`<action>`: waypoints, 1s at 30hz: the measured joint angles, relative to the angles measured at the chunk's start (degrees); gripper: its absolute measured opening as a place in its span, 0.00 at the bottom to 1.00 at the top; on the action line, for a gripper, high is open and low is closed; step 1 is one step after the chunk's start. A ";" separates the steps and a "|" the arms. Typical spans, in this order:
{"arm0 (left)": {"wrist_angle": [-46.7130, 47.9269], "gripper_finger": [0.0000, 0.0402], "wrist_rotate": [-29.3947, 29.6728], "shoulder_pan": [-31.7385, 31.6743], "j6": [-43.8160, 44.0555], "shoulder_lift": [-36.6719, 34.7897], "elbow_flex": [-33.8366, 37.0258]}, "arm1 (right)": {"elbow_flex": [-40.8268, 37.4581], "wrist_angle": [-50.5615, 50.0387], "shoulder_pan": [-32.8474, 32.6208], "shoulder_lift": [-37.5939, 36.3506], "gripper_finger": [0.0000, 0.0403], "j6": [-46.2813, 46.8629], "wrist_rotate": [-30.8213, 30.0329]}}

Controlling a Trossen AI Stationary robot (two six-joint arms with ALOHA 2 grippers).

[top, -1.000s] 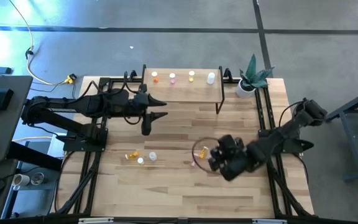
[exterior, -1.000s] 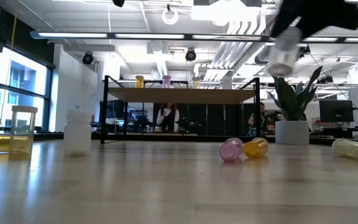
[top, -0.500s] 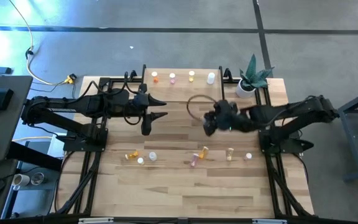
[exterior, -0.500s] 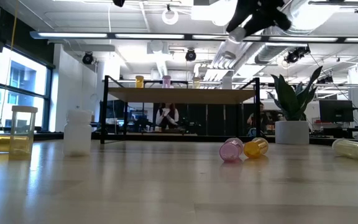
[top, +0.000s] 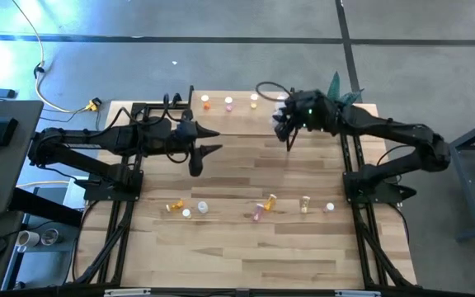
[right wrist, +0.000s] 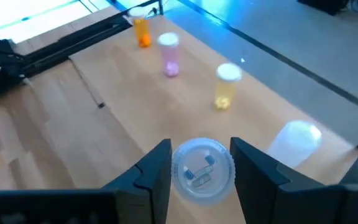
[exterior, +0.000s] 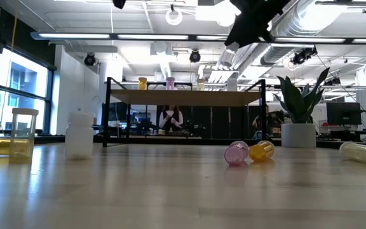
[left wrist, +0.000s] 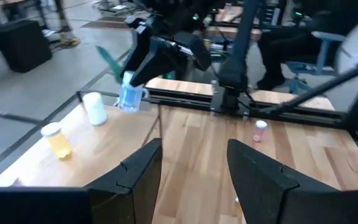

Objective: Pick and place medicine bottles onto shelf by color
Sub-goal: Put the right white pill bottle on the shelf aligned with the other white pill bottle

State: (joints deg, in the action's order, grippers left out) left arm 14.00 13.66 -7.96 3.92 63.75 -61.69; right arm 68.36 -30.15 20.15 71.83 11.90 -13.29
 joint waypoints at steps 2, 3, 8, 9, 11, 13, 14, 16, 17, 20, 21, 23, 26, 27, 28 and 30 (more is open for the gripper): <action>-0.02 0.43 1.54 -0.76 1.63 0.00 0.00 | 1.11 -0.84 2.33 0.11 0.32 -2.68 2.16; -0.02 0.43 2.12 -1.19 2.20 0.00 0.00 | 1.92 -0.96 3.31 0.25 0.32 -4.23 3.11; 0.02 0.43 2.48 -3.54 4.20 0.00 0.00 | 7.28 -3.40 6.64 1.51 0.32 -11.08 6.91; 0.09 0.43 2.48 -3.94 4.52 0.00 0.00 | 8.47 -4.36 7.20 1.95 0.32 -12.22 7.68; 0.44 0.43 2.50 -4.62 4.94 0.00 0.00 | 10.87 -7.24 8.15 3.06 0.32 -13.74 8.99; 1.25 0.43 2.50 -5.19 4.93 0.00 0.00 | 12.67 -10.07 8.73 4.79 0.32 -14.82 10.42; 1.64 0.43 2.51 -5.37 4.97 0.00 0.00 | 13.14 -11.73 8.87 5.67 0.32 -15.17 10.77; 2.37 0.43 2.50 -5.73 5.09 0.00 0.00 | 13.63 -13.84 8.88 7.34 0.32 -15.85 10.83; 2.73 0.43 2.48 -5.89 5.07 0.00 0.00 | 13.66 -14.63 8.88 8.09 0.32 -15.99 10.84; 3.17 0.43 2.48 -5.96 5.08 0.00 0.00 | 13.33 -17.94 8.86 10.02 0.32 -16.02 10.96; 3.17 0.43 2.48 -5.95 5.02 0.00 0.00 | 13.31 -18.97 8.86 10.56 0.32 -16.02 10.96; 3.17 0.43 2.48 -5.95 4.94 0.00 0.00 | 13.31 -20.03 8.86 11.38 0.32 -15.53 10.95; 3.17 0.43 2.50 -6.04 4.92 0.00 0.00 | 13.31 -20.43 8.86 12.50 0.32 -15.03 10.94; 3.17 0.43 2.48 -6.18 4.92 0.00 0.00 | 13.31 -20.40 8.86 12.85 0.32 -14.94 10.94; 3.17 0.43 2.46 -6.29 4.92 0.00 0.00 | 13.31 -20.48 8.86 13.15 0.32 -14.95 10.94; 3.17 0.43 2.47 -6.34 4.92 0.00 0.00 | 13.31 -20.50 8.86 13.66 0.32 -14.95 10.94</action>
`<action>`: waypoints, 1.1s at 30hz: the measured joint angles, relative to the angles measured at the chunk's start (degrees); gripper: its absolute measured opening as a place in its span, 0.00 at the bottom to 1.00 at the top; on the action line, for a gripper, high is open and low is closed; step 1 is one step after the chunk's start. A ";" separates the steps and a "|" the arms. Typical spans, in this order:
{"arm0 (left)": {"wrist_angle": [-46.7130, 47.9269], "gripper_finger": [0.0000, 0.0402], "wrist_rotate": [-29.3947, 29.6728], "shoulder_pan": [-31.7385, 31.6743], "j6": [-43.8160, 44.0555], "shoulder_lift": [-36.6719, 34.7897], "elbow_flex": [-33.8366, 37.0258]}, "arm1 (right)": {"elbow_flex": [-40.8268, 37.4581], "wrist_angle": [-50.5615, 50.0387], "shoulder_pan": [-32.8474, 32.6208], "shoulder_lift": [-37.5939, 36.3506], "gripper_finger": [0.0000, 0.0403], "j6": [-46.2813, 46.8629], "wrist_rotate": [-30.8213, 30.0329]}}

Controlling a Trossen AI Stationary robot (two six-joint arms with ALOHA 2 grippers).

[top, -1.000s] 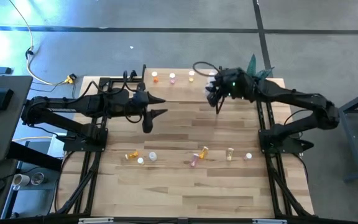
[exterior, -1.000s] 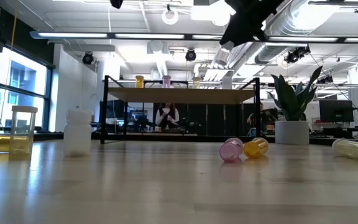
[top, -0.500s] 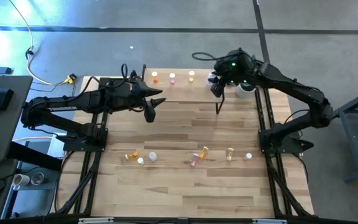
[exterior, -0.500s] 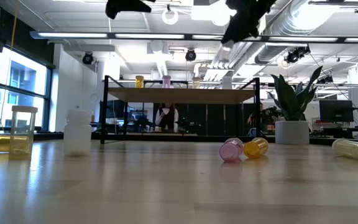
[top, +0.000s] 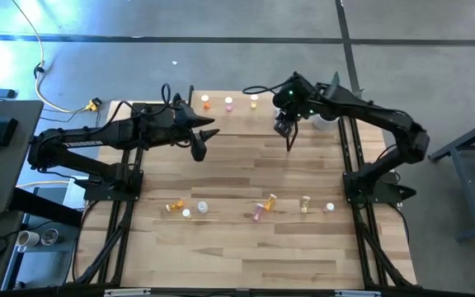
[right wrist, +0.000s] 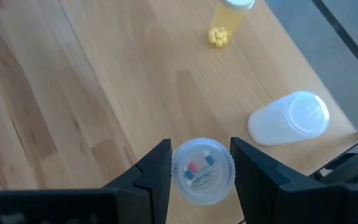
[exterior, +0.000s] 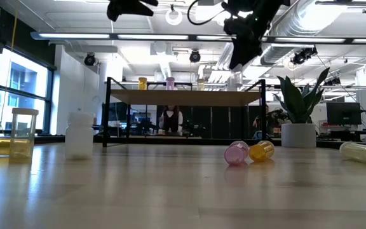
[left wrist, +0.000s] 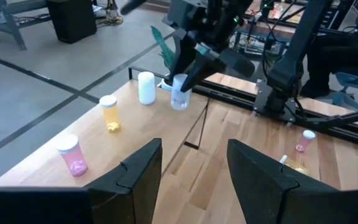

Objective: Pick and place medicine bottles onto shelf by color
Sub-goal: Put the right white pill bottle on the shelf aligned with the other white pill bottle

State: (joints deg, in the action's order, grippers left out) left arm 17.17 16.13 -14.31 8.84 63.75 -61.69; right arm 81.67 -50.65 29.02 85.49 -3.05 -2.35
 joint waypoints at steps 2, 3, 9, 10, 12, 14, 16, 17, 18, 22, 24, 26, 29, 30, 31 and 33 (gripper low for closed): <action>0.00 0.43 0.07 0.00 0.00 0.00 0.00 | 0.00 -0.34 0.00 0.54 0.32 -0.33 -0.08; 0.00 0.43 0.08 0.00 0.00 0.00 0.00 | 0.00 -0.29 0.00 0.79 0.32 -0.44 -0.20; 0.22 0.43 -0.02 0.02 0.03 0.00 0.00 | -0.01 -0.64 0.95 2.25 0.32 -0.44 -0.14; 0.20 0.43 -0.03 0.02 0.07 0.00 0.00 | -0.04 -0.73 1.02 2.39 0.32 -0.44 -0.15; 0.20 0.43 -0.03 0.02 0.02 0.00 0.00 | -0.04 -0.70 1.05 2.39 0.32 -0.55 -0.13; 0.21 0.43 -0.03 0.02 0.06 0.00 0.00 | -0.04 -0.65 1.03 2.39 0.32 -0.83 -0.11; 0.20 0.43 -0.03 0.02 0.03 0.00 0.00 | -0.04 -0.66 1.09 2.39 0.32 -0.86 -0.06; 0.22 0.43 -0.05 0.02 0.04 0.00 0.00 | -0.04 -0.66 1.18 2.39 0.32 -0.87 0.00; 0.22 0.43 -0.05 0.02 0.05 0.00 0.00 | -0.04 -0.66 1.25 2.39 0.32 -0.87 0.04; 0.24 0.43 -0.05 0.02 0.11 0.00 0.00 | -0.04 -0.58 1.38 2.39 0.34 -0.87 0.00; 0.58 0.43 -0.07 0.02 0.14 0.00 0.00 | -0.04 -0.53 1.44 2.39 0.37 -1.08 -0.03; 1.26 0.43 -0.08 0.02 0.17 0.00 0.00 | -0.04 -0.26 1.46 2.39 0.40 -1.80 -0.16; 1.81 0.43 -0.14 0.02 0.17 0.00 0.00 | -0.04 0.69 1.46 2.39 0.44 -1.90 -0.17; 1.98 0.43 -0.41 0.02 0.18 0.00 0.00 | -0.04 1.04 1.49 2.39 0.44 -1.92 -0.17; 2.10 0.43 -0.54 0.02 0.20 0.00 0.00 | -0.04 1.44 1.49 2.39 0.45 -1.92 -0.17; 2.39 0.43 -0.54 0.02 0.20 0.00 0.00 | -0.04 2.23 1.49 2.39 0.46 -1.92 -0.17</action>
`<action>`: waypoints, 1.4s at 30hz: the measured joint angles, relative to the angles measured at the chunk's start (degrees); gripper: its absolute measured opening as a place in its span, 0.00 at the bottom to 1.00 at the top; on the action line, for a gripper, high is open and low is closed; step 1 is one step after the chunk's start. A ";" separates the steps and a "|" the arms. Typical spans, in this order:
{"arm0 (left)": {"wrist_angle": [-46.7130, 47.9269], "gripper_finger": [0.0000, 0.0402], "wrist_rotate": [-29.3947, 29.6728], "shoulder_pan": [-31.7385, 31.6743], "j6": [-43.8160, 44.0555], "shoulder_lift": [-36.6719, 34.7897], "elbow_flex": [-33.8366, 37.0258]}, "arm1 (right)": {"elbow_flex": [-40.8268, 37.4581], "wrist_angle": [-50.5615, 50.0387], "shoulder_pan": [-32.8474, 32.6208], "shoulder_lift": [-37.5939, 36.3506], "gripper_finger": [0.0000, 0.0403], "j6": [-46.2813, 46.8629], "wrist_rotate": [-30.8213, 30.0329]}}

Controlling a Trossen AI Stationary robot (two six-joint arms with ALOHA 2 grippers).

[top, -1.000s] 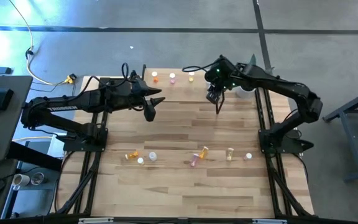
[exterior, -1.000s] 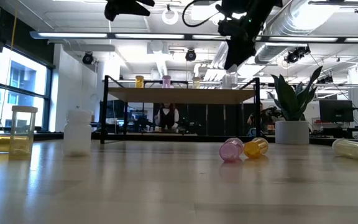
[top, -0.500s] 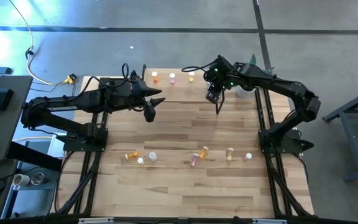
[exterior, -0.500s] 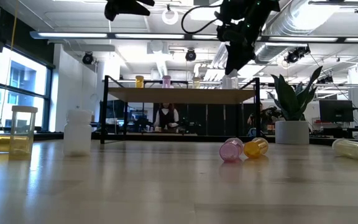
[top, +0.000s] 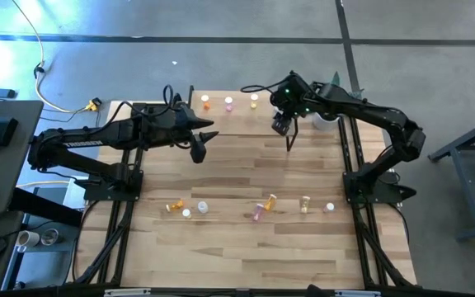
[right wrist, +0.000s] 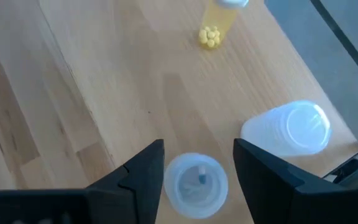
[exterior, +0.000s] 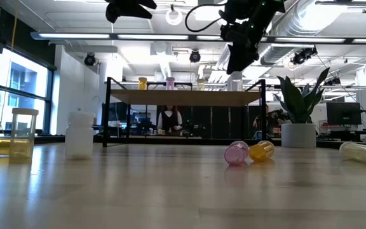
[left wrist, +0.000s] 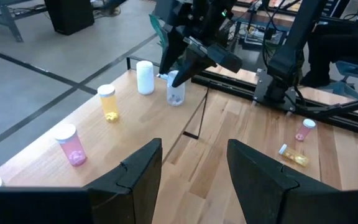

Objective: Pick and place medicine bottles onto shelf by color
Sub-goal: Put the right white pill bottle on the shelf aligned with the other white pill bottle, then put the left orange pill bottle on the shelf aligned with the other orange pill bottle

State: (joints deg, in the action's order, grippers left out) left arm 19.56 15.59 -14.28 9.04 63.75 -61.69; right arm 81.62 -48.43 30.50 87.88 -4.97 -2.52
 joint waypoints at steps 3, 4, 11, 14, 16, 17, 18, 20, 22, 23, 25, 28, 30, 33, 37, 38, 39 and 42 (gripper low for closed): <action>0.12 0.43 0.00 0.02 0.00 0.00 0.00 | 0.00 0.33 0.00 0.00 0.46 -0.02 -0.65; 0.16 0.43 0.00 0.02 0.00 0.00 0.00 | 0.00 0.37 0.00 0.00 0.46 -0.09 -0.99; 0.85 0.43 0.00 0.02 0.06 0.00 0.00 | 0.07 0.90 0.00 -0.22 0.46 -0.21 -1.42; 3.08 0.43 -0.25 0.07 1.80 -0.02 -0.18 | 0.08 0.89 0.00 -0.53 0.46 -0.05 -1.40; 5.92 0.43 -0.86 0.07 3.38 -0.02 -0.85 | 0.11 0.88 0.00 -1.12 0.46 0.24 -1.40; 7.36 0.43 -1.54 0.07 4.29 -0.03 -1.23 | 0.12 0.97 0.00 -1.38 0.46 0.45 -1.40; 8.78 0.43 -2.57 0.07 5.10 -0.04 -1.57 | 0.15 1.13 0.00 -1.70 0.46 0.93 -1.39; 10.94 0.43 -5.36 0.07 6.36 -0.07 -1.75 | 0.15 1.11 -0.10 -2.40 0.46 1.81 -1.39; 12.73 0.43 -8.68 0.44 7.53 -0.09 -1.75 | 0.15 1.08 -0.25 -3.34 0.46 2.63 -1.38; 13.93 0.43 -9.95 0.77 8.29 -0.24 -1.75 | 0.15 1.14 -0.42 -4.02 0.46 3.11 -1.38; 16.85 0.43 -11.38 1.90 9.47 -0.56 -1.77 | 0.15 1.19 -0.68 -5.15 0.46 3.57 -1.38; 22.40 0.43 -11.32 4.54 11.96 -0.82 -1.77 | 0.15 1.39 -1.06 -7.02 0.46 3.92 -1.38; 25.48 0.43 -10.34 6.81 14.06 -0.83 -1.77 | 0.17 1.67 -1.24 -8.13 0.46 5.00 -1.36; 29.22 0.43 -8.30 10.61 16.64 -0.83 -1.77 | 0.17 1.97 -1.31 -9.51 0.46 5.33 -1.36; 32.48 0.43 -5.75 16.23 20.53 -0.81 -1.77 | 0.17 2.26 -1.29 -10.61 0.46 8.57 -1.37; 32.69 0.43 -5.44 17.60 21.71 -0.81 -1.77 | 0.17 2.30 -1.29 -10.79 0.46 9.13 -1.37; 32.84 0.43 -5.28 18.96 22.88 -0.81 -1.77 | 0.17 2.36 -1.29 -10.96 0.46 9.70 -1.36; 32.95 0.43 -5.25 22.89 25.97 -0.81 -1.77 | 0.17 2.35 -1.29 -11.29 0.46 11.69 -1.15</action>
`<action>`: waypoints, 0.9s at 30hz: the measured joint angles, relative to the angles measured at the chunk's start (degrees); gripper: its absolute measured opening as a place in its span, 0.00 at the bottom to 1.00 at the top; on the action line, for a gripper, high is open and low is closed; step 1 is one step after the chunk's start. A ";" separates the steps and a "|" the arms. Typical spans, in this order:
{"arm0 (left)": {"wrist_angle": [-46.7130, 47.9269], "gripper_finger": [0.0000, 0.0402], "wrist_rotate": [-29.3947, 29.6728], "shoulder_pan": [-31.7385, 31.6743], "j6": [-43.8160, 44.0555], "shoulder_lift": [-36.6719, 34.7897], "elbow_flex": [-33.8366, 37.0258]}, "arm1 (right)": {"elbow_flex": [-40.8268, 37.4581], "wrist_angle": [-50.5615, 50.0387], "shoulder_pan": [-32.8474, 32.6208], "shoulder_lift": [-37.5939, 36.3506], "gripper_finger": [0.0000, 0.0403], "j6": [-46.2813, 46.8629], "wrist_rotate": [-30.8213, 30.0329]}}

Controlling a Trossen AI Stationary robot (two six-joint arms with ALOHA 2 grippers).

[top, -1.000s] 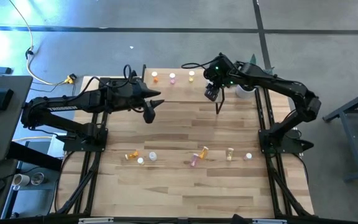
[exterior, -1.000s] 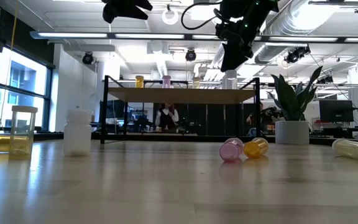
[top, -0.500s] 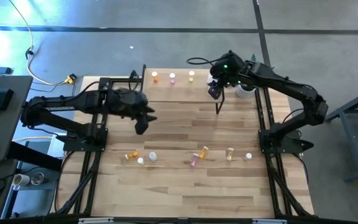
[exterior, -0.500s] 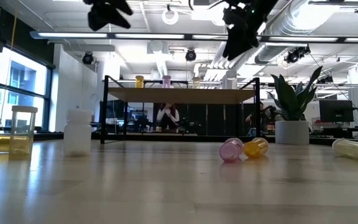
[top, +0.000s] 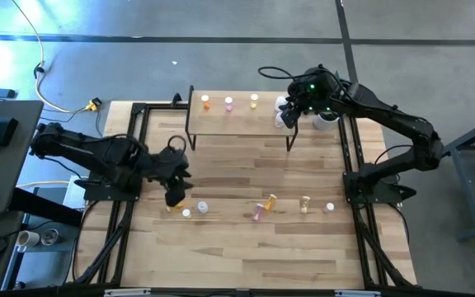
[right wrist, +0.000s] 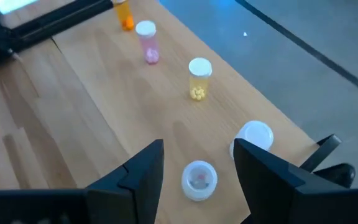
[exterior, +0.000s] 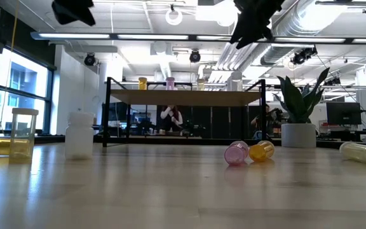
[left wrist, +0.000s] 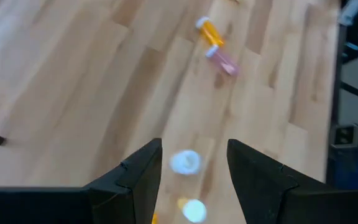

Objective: Pick and place medicine bottles onto shelf by color
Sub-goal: Put the left orange pill bottle on the shelf aligned with the other orange pill bottle

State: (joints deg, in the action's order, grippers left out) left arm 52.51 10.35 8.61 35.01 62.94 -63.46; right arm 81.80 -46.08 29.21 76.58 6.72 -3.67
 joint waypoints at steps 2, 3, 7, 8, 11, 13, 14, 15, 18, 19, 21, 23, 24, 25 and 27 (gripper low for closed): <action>0.04 0.43 0.04 2.51 2.06 0.00 0.00 | 0.00 -0.47 -0.01 -0.09 0.46 0.91 0.85; 0.04 0.43 0.07 3.72 3.28 0.00 0.00 | 0.00 -0.63 -0.28 -0.15 0.46 0.99 0.98; 0.10 0.43 0.07 7.94 9.19 0.02 0.00 | 0.00 -1.04 -2.23 -0.16 0.46 2.96 1.14; 0.11 0.43 0.07 8.79 10.46 0.02 0.00 | 0.00 -1.01 -2.93 -0.18 0.46 3.66 1.15; 0.13 0.43 0.13 10.75 12.47 0.42 -0.02 | 0.00 -1.03 -5.44 -0.18 0.46 5.05 1.15; 0.44 0.44 -0.03 11.52 13.55 0.61 -0.02 | 0.00 -1.03 -7.08 -0.18 0.46 6.05 1.15; 0.44 0.44 -0.44 11.89 14.03 0.57 -0.02 | 0.00 -1.02 -7.87 -0.18 0.46 6.59 1.15; 0.44 0.45 -1.05 12.17 14.40 0.55 -0.02 | 0.00 -1.03 -8.65 -0.18 0.46 7.09 1.15; 1.05 0.48 -1.76 13.54 14.97 1.22 0.00 | 0.00 -0.92 -10.68 -0.18 0.46 8.52 0.94; 1.27 0.49 -1.81 14.32 15.20 1.31 0.28 | 0.00 -0.94 -11.28 -0.18 0.46 8.98 0.70; 1.94 0.51 -2.45 15.85 17.24 1.32 1.64 | 0.00 -1.02 -12.35 -0.18 0.46 10.12 0.67; 3.75 0.52 -3.77 17.41 20.16 1.42 3.32 | 0.00 -1.17 -13.54 -0.18 0.46 11.33 0.62; 4.06 0.52 -4.05 18.44 21.35 1.41 4.17 | 0.00 -1.21 -14.14 -0.18 0.46 11.46 0.58; 3.80 0.52 -4.10 19.63 22.52 1.36 5.14 | 0.00 -1.25 -14.77 -0.18 0.46 11.48 0.54; 3.77 0.51 -4.08 22.08 24.11 1.38 7.13 | 0.00 -1.25 -15.99 -0.18 0.46 11.86 0.52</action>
State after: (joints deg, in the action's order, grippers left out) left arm 56.28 6.27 30.69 59.12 64.31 -56.33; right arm 81.80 -47.33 13.22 76.40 18.57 -3.16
